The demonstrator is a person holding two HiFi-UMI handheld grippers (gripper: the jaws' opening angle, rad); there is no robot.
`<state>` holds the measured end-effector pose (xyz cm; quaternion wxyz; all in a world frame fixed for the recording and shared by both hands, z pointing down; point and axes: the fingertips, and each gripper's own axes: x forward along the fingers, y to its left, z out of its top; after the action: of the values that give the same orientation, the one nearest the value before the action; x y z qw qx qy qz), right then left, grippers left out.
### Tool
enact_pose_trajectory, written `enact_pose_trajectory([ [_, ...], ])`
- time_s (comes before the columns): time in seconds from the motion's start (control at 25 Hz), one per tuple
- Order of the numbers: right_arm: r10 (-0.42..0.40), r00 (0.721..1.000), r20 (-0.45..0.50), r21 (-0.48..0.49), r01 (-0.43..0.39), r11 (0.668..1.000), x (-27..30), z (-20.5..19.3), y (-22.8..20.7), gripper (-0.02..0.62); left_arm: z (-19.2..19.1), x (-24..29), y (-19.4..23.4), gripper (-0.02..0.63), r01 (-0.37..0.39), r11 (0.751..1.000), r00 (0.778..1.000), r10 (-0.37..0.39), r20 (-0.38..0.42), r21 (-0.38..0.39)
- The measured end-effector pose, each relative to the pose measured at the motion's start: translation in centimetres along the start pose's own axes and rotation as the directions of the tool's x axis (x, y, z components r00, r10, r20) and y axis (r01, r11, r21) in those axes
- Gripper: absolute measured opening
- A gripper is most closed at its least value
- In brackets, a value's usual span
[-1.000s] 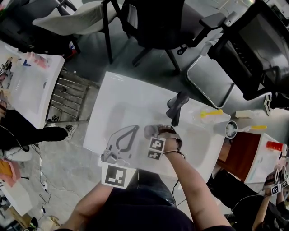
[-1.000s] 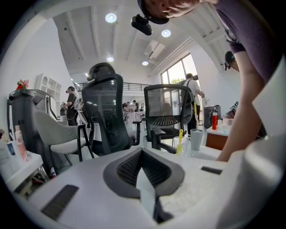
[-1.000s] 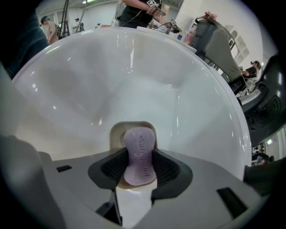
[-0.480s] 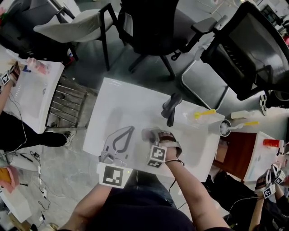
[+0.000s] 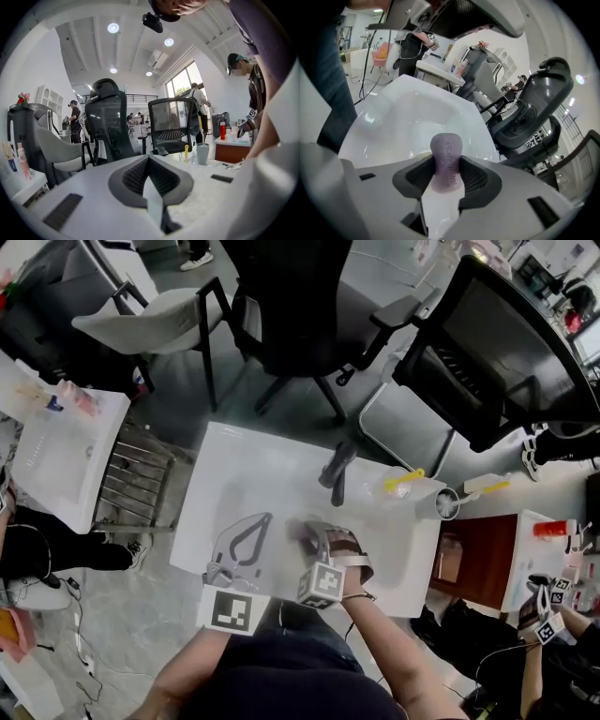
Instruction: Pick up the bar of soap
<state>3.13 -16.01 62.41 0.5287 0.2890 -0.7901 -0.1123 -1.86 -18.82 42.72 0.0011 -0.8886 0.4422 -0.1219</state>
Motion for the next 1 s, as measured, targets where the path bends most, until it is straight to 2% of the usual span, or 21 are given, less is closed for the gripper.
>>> enact_pose_trajectory([
  [0.28, -0.152, 0.987, 0.049, 0.143, 0.144, 0.979, -5.2, 1.9, -3.4, 0.187, 1.4, -0.9, -0.8, -0.002, 0.022, 1.0, 0.999, -0.022, 0.039, 0.001],
  [0.44, -0.247, 0.966, 0.077, 0.214, 0.226, 0.95, -8.2, 2.5, -5.8, 0.187, 2.6, -0.8, -1.5, -0.002, 0.044, 0.999, 0.997, -0.046, 0.068, 0.027],
  [0.56, -0.316, 0.943, 0.101, 0.288, 0.277, 0.917, -10.6, 3.2, -7.6, 0.187, 3.7, -0.9, -1.8, -0.002, 0.053, 0.998, 0.994, -0.057, 0.092, 0.039],
  [0.8, -0.47, 0.868, 0.159, 0.432, 0.367, 0.824, -15.9, 4.7, -11.4, 0.189, 6.3, -1.2, -2.2, -0.002, 0.059, 0.998, 0.987, -0.064, 0.146, 0.036],
  [1.0, -0.599, 0.768, 0.227, 0.559, 0.401, 0.726, -20.8, 6.5, -14.9, 0.187, 8.6, -1.6, -2.0, -0.002, 0.061, 0.998, 0.982, -0.063, 0.179, 0.018],
])
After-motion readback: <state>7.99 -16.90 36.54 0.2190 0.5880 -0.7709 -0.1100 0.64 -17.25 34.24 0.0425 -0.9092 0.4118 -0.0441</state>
